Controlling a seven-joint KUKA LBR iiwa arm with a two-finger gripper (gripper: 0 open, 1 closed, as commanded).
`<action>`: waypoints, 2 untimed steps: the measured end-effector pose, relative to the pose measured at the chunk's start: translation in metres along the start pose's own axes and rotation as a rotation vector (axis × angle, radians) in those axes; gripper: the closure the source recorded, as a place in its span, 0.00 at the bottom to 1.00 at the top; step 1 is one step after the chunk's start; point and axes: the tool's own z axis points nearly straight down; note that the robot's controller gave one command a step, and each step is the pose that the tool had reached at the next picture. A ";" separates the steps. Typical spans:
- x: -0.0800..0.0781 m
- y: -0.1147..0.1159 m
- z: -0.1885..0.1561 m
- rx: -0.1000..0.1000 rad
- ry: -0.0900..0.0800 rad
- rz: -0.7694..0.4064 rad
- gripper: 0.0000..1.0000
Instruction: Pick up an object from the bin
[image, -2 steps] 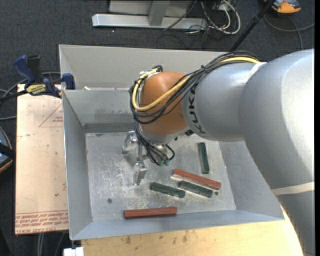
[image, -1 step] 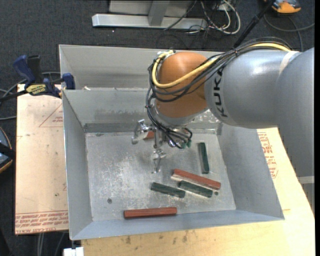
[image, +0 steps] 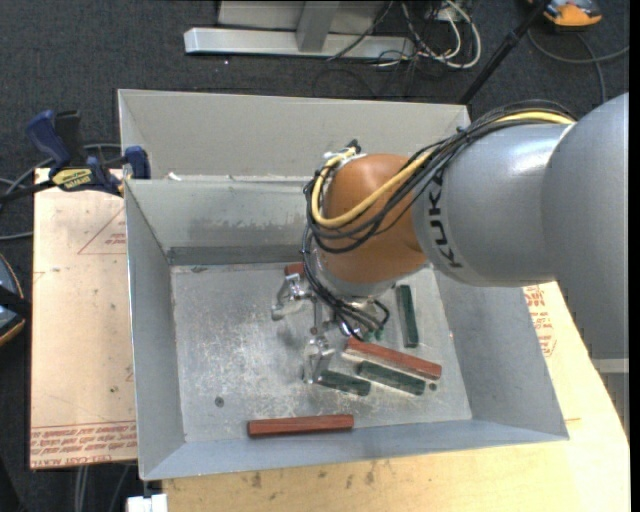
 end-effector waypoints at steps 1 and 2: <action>0.024 -0.043 0.022 -0.001 0.006 -0.045 1.00; 0.024 -0.042 0.022 -0.002 0.007 -0.047 0.00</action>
Offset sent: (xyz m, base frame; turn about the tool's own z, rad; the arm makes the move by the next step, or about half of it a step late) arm 0.0000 0.0000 0.0000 0.0000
